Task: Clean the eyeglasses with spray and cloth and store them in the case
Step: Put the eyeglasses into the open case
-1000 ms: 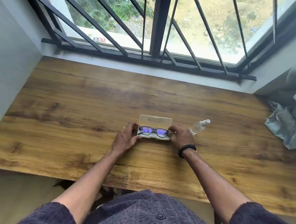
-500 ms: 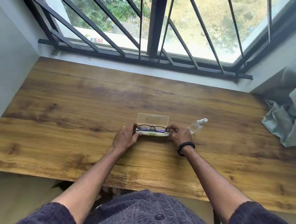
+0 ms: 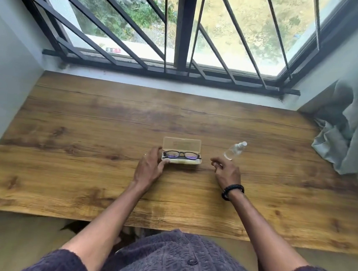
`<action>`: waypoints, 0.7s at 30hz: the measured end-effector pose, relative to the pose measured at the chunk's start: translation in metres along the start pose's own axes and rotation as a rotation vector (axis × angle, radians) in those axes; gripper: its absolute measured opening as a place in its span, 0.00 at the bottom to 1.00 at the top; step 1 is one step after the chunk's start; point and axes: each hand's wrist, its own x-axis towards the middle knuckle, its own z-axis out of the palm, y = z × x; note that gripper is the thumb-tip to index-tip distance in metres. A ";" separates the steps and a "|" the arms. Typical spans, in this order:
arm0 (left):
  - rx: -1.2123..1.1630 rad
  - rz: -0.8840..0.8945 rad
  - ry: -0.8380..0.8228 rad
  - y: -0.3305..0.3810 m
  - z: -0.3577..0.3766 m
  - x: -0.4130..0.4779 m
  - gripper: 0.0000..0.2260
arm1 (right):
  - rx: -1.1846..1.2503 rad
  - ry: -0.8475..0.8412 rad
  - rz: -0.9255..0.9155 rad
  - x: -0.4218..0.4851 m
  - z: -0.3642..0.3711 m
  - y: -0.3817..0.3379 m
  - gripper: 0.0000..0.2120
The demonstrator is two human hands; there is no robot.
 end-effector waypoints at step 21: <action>-0.134 0.316 -0.254 0.091 0.074 -0.023 0.07 | -0.271 0.033 0.142 -0.048 -0.055 0.060 0.16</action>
